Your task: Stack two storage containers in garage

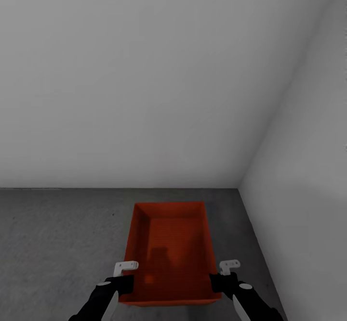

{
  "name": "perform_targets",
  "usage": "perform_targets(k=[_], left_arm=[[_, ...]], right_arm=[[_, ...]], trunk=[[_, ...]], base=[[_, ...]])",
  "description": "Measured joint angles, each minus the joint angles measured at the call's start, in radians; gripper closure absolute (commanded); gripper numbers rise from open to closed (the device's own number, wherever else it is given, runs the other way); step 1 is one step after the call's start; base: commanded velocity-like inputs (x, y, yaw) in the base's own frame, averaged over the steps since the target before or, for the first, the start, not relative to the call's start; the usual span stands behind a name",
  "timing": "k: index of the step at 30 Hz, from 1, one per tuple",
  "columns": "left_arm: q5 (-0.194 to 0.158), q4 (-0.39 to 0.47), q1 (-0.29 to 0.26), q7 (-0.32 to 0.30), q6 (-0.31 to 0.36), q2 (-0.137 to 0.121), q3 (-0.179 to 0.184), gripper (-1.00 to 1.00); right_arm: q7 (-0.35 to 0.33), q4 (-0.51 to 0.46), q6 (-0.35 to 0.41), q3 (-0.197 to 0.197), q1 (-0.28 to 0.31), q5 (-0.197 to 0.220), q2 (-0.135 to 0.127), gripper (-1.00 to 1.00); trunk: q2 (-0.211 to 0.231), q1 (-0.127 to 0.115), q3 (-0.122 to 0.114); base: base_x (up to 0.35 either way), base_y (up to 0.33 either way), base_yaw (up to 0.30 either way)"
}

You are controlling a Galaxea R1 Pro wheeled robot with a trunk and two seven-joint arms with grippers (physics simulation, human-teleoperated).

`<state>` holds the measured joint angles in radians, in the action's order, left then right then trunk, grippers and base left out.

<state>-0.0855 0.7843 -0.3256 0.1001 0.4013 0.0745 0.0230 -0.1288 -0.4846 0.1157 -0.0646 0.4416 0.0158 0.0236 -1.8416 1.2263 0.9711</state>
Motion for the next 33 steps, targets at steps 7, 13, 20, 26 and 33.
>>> perform_targets(k=[7,13,20,26,33], left_arm=[[0.000,0.003,0.000,0.000,0.004,0.000,0.000,1.00],[-0.001,0.002,0.000,0.000,0.004,0.000,0.000,1.00],[0.001,0.002,-0.001,0.001,0.004,0.001,-0.001,1.00],[-0.003,0.003,0.000,0.001,0.003,0.000,0.001,1.00],[0.029,-0.031,0.001,0.008,-0.039,-0.002,-0.004,-1.00]], right_arm=[[-0.002,0.000,0.000,0.001,0.000,-0.001,0.000,1.00],[-0.001,0.000,0.000,0.001,0.001,-0.001,0.000,1.00],[-0.001,0.000,0.000,0.001,0.001,0.000,0.000,1.00],[-0.001,0.000,0.000,0.001,0.000,0.000,0.000,1.00],[-0.028,-0.010,-0.036,-0.006,0.000,0.015,0.000,-1.00]], trunk=[[0.000,0.001,0.000],[0.000,0.001,0.000],[0.000,0.001,0.000],[0.000,0.001,0.000],[0.000,0.008,0.000]], base=[[0.000,0.000,0.000],[0.000,0.000,0.000],[0.000,0.000,0.000],[0.000,0.000,0.000],[0.000,0.000,0.000]])
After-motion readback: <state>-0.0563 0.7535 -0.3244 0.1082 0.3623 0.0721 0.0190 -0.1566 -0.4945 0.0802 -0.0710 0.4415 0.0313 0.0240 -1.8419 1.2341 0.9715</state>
